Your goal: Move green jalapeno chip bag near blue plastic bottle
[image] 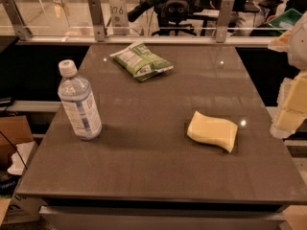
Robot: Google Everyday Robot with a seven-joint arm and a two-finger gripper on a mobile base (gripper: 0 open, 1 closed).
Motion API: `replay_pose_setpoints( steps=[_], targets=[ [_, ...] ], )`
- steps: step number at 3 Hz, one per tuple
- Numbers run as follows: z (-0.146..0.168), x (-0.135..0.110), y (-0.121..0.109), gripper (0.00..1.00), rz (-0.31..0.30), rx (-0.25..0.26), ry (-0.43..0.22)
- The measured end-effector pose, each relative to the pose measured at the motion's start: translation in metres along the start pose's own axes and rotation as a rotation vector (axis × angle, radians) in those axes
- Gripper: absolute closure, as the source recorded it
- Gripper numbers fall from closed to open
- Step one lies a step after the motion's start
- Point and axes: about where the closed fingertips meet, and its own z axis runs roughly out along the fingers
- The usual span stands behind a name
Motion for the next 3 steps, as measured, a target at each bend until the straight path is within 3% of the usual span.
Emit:
replay_pose_setpoints(
  steps=[1, 2, 3],
  targets=[
    [0.000, -0.001, -0.001, 0.00, 0.000, 0.003, -0.001],
    [0.007, -0.010, -0.019, 0.00, 0.024, 0.026, -0.037],
    [0.023, -0.023, -0.051, 0.00, 0.057, 0.047, -0.076]
  ],
)
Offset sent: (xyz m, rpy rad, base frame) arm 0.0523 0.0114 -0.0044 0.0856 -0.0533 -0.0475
